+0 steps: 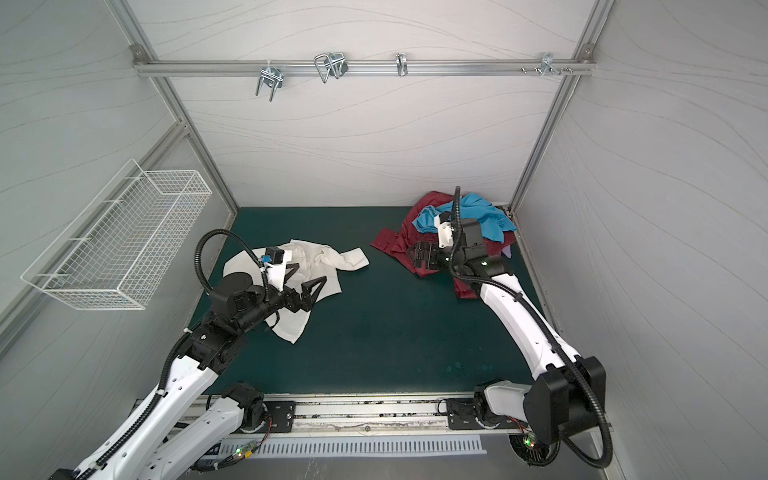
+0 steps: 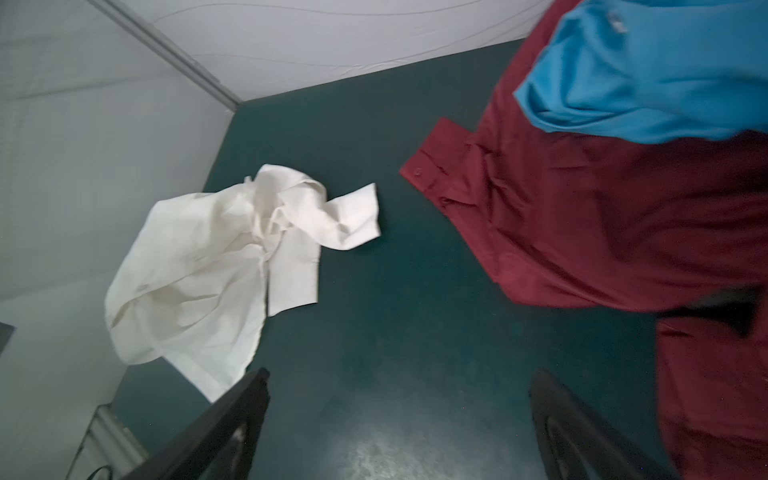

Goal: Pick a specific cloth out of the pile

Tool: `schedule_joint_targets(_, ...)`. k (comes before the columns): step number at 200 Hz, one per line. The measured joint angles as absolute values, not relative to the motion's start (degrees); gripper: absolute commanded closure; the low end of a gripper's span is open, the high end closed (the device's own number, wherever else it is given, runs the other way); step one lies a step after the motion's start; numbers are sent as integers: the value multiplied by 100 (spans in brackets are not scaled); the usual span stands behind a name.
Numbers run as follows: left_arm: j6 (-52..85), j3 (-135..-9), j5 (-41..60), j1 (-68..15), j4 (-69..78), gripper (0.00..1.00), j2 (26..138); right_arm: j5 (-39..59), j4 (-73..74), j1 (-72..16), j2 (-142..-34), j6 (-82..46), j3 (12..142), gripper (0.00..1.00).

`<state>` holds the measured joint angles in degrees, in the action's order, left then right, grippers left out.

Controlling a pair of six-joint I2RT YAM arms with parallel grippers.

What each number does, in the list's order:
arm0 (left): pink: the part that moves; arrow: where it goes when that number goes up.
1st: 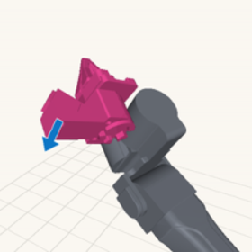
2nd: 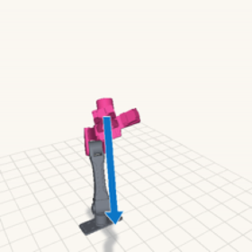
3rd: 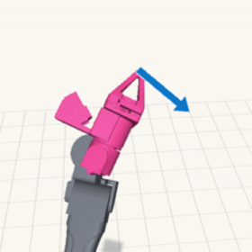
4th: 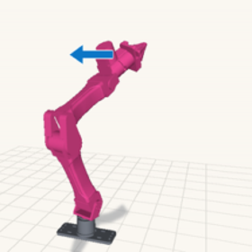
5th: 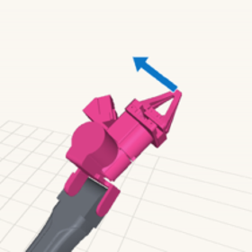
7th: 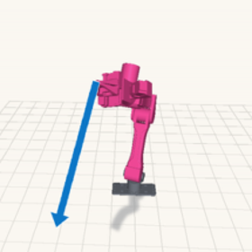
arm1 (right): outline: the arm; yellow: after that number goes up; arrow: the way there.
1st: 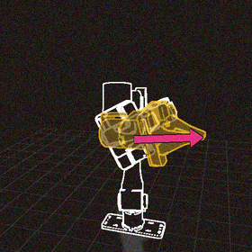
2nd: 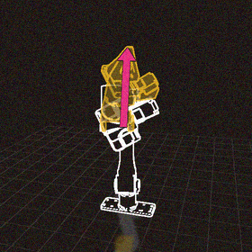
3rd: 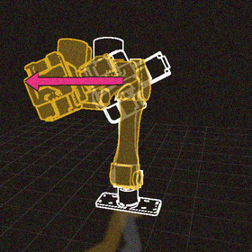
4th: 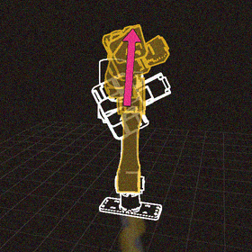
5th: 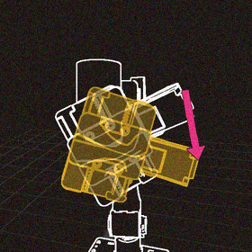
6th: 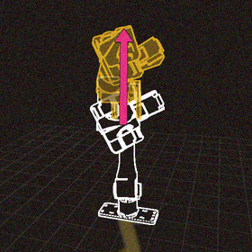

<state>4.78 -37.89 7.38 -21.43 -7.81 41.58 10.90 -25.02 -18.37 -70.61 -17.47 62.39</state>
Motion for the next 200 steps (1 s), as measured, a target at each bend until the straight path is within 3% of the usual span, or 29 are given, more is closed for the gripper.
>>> schedule_joint_targets(52,318,-3280,-2132,-2126,-119,1,5094,-519,-1997,-1389,-6733,-1271,4923,1)
schedule_joint_targets(80,311,-2482,-2908,-1737,895,1,5498,-1146,-1166,-1271,-6724,-993,3879,1)
schedule_joint_targets(120,349,-1297,-3146,-871,2845,1,6095,-1470,311,-913,-6788,-746,3083,1)
schedule_joint_targets(200,224,-1072,-2397,-360,6261,1,8739,-1883,3251,-869,-7957,-532,2285,1)
